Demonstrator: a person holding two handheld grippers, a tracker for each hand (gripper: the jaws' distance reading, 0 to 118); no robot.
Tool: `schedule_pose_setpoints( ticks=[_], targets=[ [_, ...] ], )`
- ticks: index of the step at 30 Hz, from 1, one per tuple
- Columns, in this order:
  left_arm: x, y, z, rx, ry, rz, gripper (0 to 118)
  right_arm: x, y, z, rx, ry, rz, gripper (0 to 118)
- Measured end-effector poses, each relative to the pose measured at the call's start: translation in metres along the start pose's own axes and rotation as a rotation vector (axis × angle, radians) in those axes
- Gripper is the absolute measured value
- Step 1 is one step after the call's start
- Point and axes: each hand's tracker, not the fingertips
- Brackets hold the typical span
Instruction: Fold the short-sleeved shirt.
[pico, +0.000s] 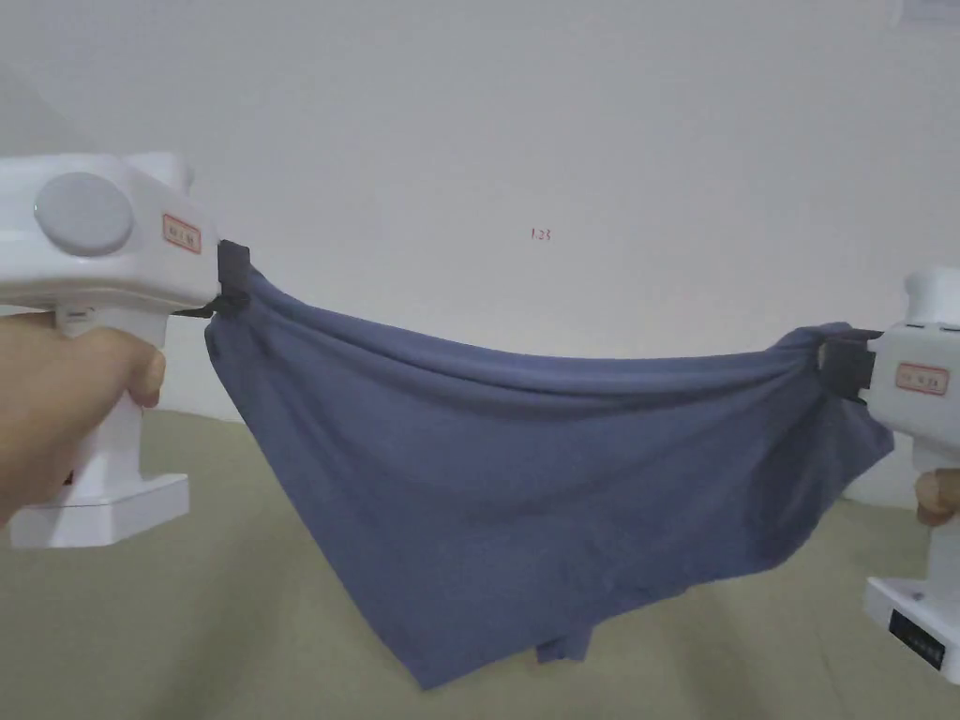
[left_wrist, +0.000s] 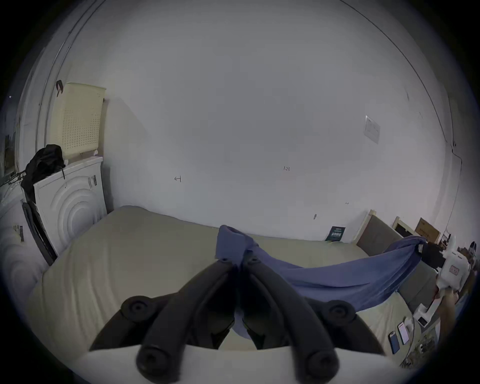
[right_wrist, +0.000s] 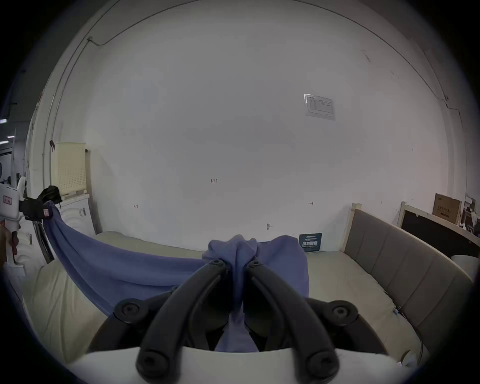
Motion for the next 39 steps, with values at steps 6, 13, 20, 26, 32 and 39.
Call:
schedule_pose_setpoints(
  ticks=[6,13,20,26,32,39],
  targets=[
    [-0.012,-0.035,-0.01,-0.043,0.026,0.013,4,0.002,-0.036,-0.004,-0.046,0.018,-0.006,10],
    [-0.018,-0.058,-0.013,-0.158,0.005,0.101,4,0.016,-0.101,0.002,-0.166,0.019,-0.077,10],
    [-0.062,-0.179,-0.01,-0.251,-0.003,0.138,4,0.024,-0.182,0.035,-0.284,0.016,-0.05,10],
    [-0.07,-0.254,0.04,-0.351,-0.009,0.18,4,0.034,-0.256,0.096,-0.415,0.01,-0.134,10],
    [-0.085,-0.333,0.078,-0.48,0.022,0.196,4,0.04,-0.318,0.142,-0.546,-0.016,-0.216,10],
    [-0.087,-0.398,0.121,-0.602,0.042,0.228,4,0.034,-0.341,0.178,-0.601,-0.034,-0.209,10]
  ],
)
